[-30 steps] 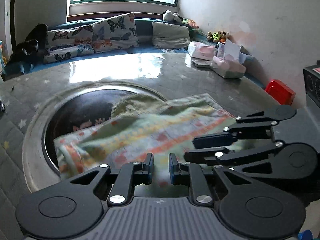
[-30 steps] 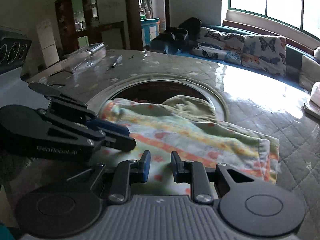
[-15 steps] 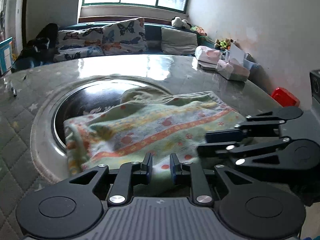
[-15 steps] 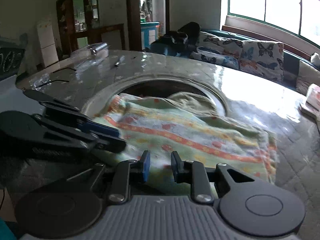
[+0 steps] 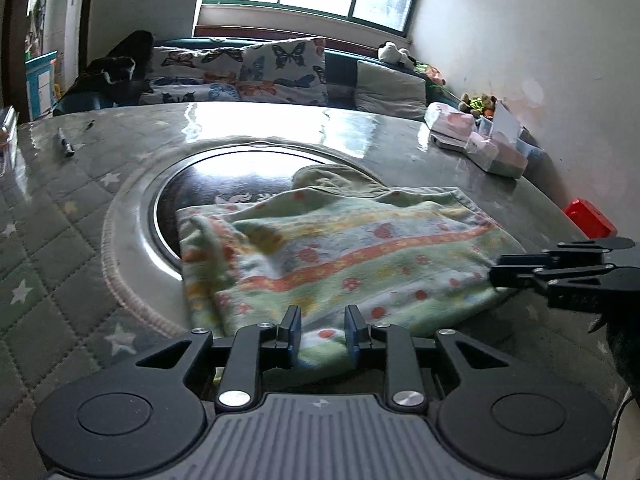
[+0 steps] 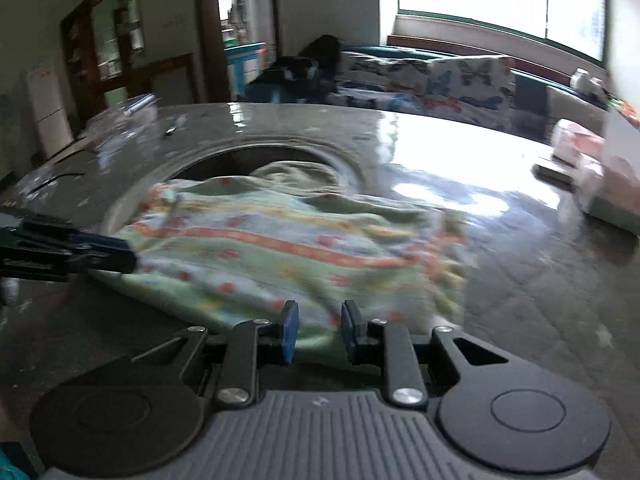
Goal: Fold clothes
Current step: 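Release the folded shirt with both grippers and press it flat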
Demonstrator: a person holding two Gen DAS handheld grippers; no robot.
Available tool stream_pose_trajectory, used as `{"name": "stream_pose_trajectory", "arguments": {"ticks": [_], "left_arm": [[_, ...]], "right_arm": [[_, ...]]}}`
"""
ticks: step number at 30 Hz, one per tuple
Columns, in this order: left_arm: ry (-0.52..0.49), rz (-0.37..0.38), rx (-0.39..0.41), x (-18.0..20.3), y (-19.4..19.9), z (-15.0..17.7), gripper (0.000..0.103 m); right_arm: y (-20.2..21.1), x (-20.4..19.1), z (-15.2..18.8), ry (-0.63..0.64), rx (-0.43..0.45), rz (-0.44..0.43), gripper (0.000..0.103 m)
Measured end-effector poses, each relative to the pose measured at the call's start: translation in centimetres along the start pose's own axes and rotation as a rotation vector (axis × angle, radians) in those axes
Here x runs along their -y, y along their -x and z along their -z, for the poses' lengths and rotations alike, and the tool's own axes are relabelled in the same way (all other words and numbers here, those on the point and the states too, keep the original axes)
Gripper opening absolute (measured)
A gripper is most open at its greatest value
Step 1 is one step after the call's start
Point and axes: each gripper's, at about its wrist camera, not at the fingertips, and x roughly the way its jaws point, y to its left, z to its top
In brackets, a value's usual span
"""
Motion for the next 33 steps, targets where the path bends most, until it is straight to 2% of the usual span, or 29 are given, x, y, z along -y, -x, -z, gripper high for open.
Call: {"name": "stream_pose_trajectory", "arguments": {"ticks": [6, 9, 12, 18, 21, 28, 30, 33], "left_arm": [[0.047, 0.006, 0.006, -1.0, 0.5, 0.0, 0.025], [0.064, -0.029, 0.014, -1.7, 0.8, 0.0, 0.027], [0.096, -0.024, 0.005, -2.8, 0.7, 0.2, 0.027], [0.079, -0.041, -0.001, -2.4, 1.0, -0.2, 0.028], [0.072, -0.045, 0.012, -2.1, 1.0, -0.9, 0.033], [0.060, -0.076, -0.001, -2.4, -0.1, -2.0, 0.036], [0.053, -0.080, 0.002, -2.4, -0.6, -2.5, 0.043], [0.048, -0.088, -0.004, -2.4, -1.4, -3.2, 0.046]], "right_arm": [[0.5, 1.9, 0.6, -0.058, 0.002, 0.019, 0.018], [0.5, 1.8, 0.4, -0.057, 0.005, 0.020, 0.021], [0.4, 1.8, 0.1, -0.059, 0.010, 0.012, 0.023], [0.0, 1.7, -0.5, -0.066, 0.013, 0.013, 0.025], [-0.2, 1.6, -0.9, -0.050, 0.017, 0.015, 0.031], [-1.3, 1.8, -1.6, -0.057, 0.006, 0.020, 0.032], [-1.7, 1.6, -2.4, -0.040, 0.011, 0.026, 0.034], [-3.0, 1.9, -3.4, -0.041, 0.008, 0.030, 0.037]]}}
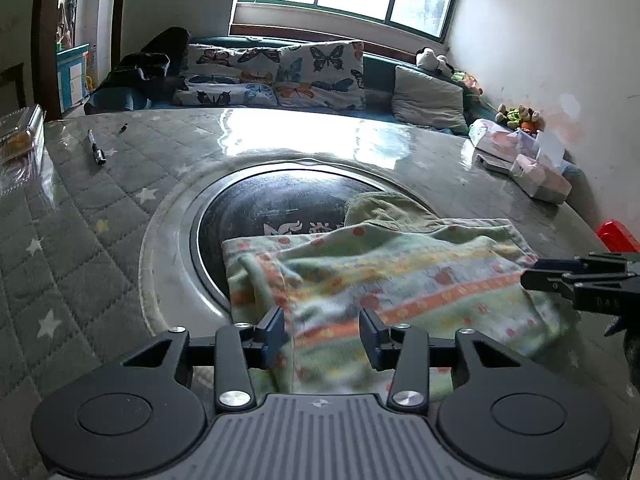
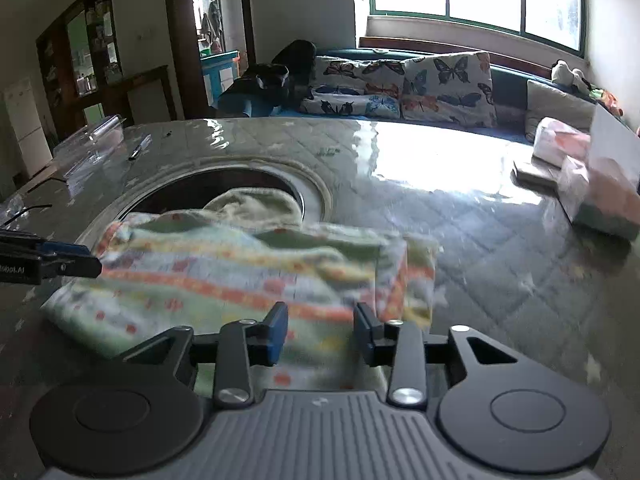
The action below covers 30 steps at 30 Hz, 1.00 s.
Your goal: Fold clothes
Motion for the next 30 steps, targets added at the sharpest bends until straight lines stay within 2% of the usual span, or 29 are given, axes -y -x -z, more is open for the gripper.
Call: {"name": "stream_pose_trajectory", "arguments": {"ticks": [5, 7, 12, 14, 17, 19, 22, 26, 30], "left_arm": [[0.003, -0.008, -0.015, -0.1, -1.1, -0.7, 0.054], [0.013, -0.005, -0.020, -0.3, -1.4, -1.0, 0.060], [0.023, -0.030, -0.019, -0.6, -2.1, -1.9, 0.081], [0.022, -0.036, -0.019, -0.8, -2.4, -2.1, 0.084], [0.034, -0.048, -0.025, -1.0, -2.7, -2.3, 0.093], [0.041, -0.054, -0.030, -1.2, -2.9, -2.4, 0.099], [0.050, -0.059, -0.039, -1.3, -3.3, -2.4, 0.101], [0.044, -0.111, -0.031, -1.4, -3.6, -2.4, 0.101], [0.051, -0.140, -0.044, -1.9, -4.1, -2.4, 0.101]], "right_arm": [[-2.2, 0.5, -1.3, -0.010, -0.006, 0.018, 0.038], [-2.7, 0.7, -1.6, -0.015, -0.005, 0.027, 0.045], [-3.7, 1.1, -2.2, -0.018, -0.002, 0.050, 0.053], [-3.8, 1.1, -2.4, -0.019, 0.000, 0.052, 0.056], [-3.7, 0.7, -2.3, -0.012, 0.006, 0.055, 0.061], [-3.6, 0.5, -2.2, -0.006, 0.011, 0.053, 0.073], [-3.6, 0.2, -2.1, -0.001, 0.016, 0.057, 0.074], [-3.7, 0.4, -2.0, -0.026, 0.016, 0.053, 0.074], [-4.1, 0.1, -2.1, -0.001, 0.007, 0.065, 0.077]]}}
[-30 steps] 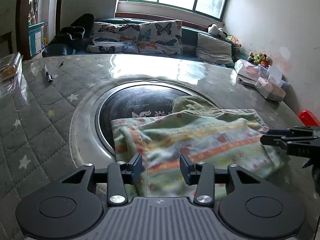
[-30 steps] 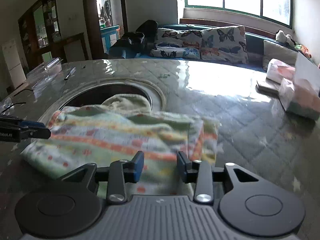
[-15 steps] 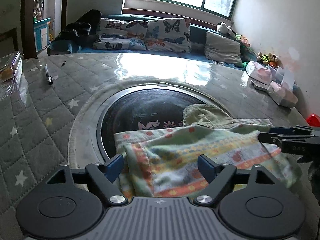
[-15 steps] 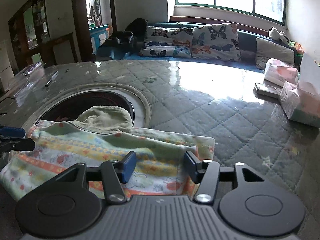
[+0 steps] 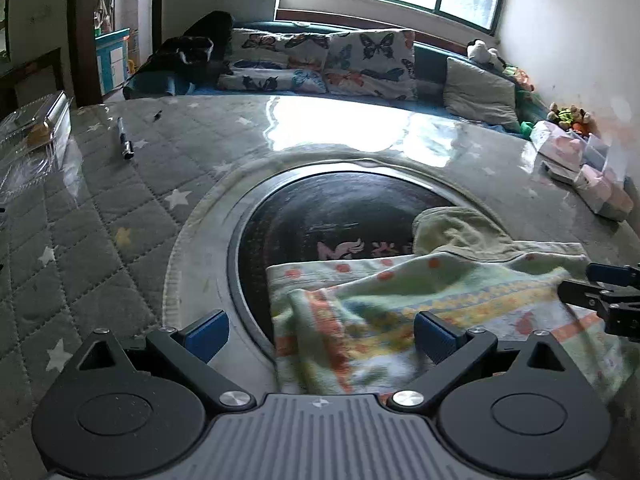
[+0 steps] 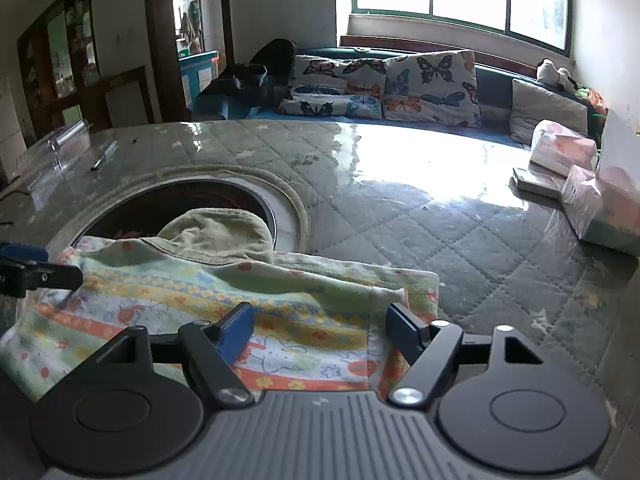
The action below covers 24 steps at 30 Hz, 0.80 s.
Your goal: Fold clothes
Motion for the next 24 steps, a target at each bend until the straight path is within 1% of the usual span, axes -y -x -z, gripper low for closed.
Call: {"name": "stream_pose_trajectory", "arguments": {"ticks": [2, 4, 7, 11, 15, 18, 21, 24], "left_arm": [[0.001, -0.003, -0.001, -0.1, 0.0, 0.0, 0.101], [-0.004, 0.010, 0.007, 0.0, 0.2, 0.1, 0.103], [-0.017, 0.013, 0.021, 0.3, 0.1, 0.1, 0.103], [-0.007, 0.017, 0.007, 0.2, -0.3, -0.1, 0.103], [0.000, 0.009, 0.008, -0.1, 0.0, -0.2, 0.103], [0.005, 0.000, 0.016, -0.3, 0.5, -0.2, 0.103], [0.011, 0.009, 0.028, -0.6, 1.4, -0.1, 0.103], [0.003, -0.004, 0.042, -0.7, 2.2, 0.2, 0.103]], "right_arm": [[0.0, -0.1, -0.1, 0.007, 0.002, 0.007, 0.079], [0.0, -0.3, -0.2, 0.015, 0.009, 0.010, 0.085], [-0.3, -0.5, -0.2, 0.024, 0.003, 0.010, 0.091], [-0.8, -0.5, -0.3, 0.021, -0.004, 0.009, 0.093], [0.3, -0.9, -0.3, 0.039, 0.023, 0.008, 0.093], [1.3, -1.4, -0.2, 0.064, 0.042, 0.007, 0.095], [2.5, -2.5, 0.0, 0.101, 0.050, -0.029, 0.099], [3.7, -3.7, 0.3, 0.141, 0.055, -0.070, 0.099]]}}
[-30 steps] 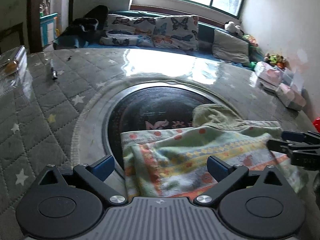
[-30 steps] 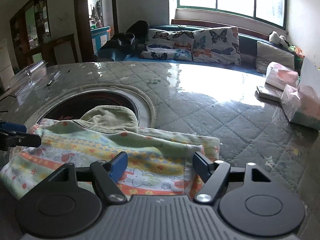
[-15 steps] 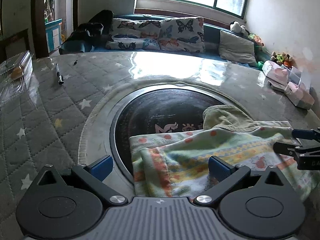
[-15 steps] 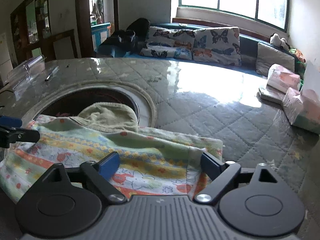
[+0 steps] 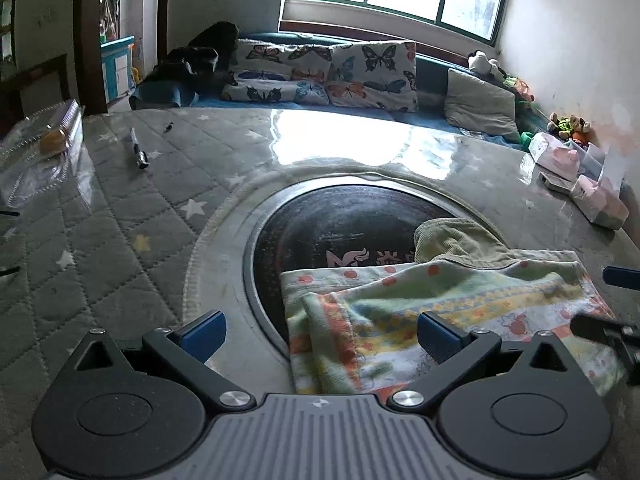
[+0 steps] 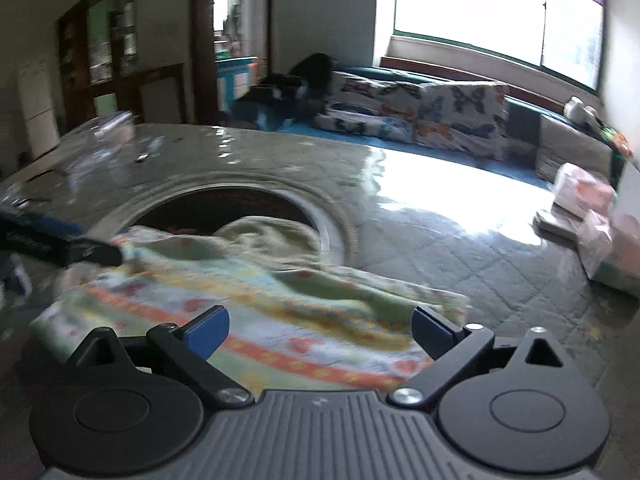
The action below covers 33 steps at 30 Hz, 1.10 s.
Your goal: Fold clothes
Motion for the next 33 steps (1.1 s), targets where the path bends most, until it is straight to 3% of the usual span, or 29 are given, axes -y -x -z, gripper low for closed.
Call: {"name": "stream_pose_trajectory", "arguments": {"ticks": [7, 12, 17, 20, 23, 28, 29, 30, 33], "left_arm": [[0.010, -0.023, 0.042, -0.6, 2.0, 0.2, 0.103], [0.027, -0.038, 0.031, -1.3, 2.8, 0.8, 0.103], [0.058, -0.047, 0.034, -2.3, 3.6, 1.3, 0.103], [0.086, -0.045, 0.040, -3.1, 4.1, 1.4, 0.103], [0.111, -0.032, 0.045, -3.6, 4.4, 1.5, 0.103], [0.157, 0.019, 0.022, -4.1, 4.2, 1.7, 0.103], [0.168, 0.031, 0.015, -4.2, 4.0, 1.7, 0.103], [0.180, 0.049, 0.008, -4.1, 3.9, 1.7, 0.103], [0.231, 0.095, -0.018, -3.9, 3.5, 1.6, 0.103]], "right_arm": [[1.9, -4.8, -0.2, 0.133, -0.007, -0.126, 0.099], [2.4, -9.6, 0.2, 0.270, -0.021, -0.209, 0.099], [2.4, -14.1, 0.6, 0.414, -0.029, -0.257, 0.096], [1.9, -16.1, 0.7, 0.465, -0.040, -0.267, 0.089], [1.2, -17.7, 0.8, 0.512, -0.045, -0.265, 0.079], [-0.1, -19.5, 1.1, 0.553, -0.070, -0.253, 0.046], [-0.2, -19.5, 1.1, 0.550, -0.070, -0.249, 0.042], [-0.3, -19.5, 1.0, 0.544, -0.070, -0.247, 0.031], [0.0, -18.6, 0.4, 0.487, -0.060, -0.266, 0.016]]}}
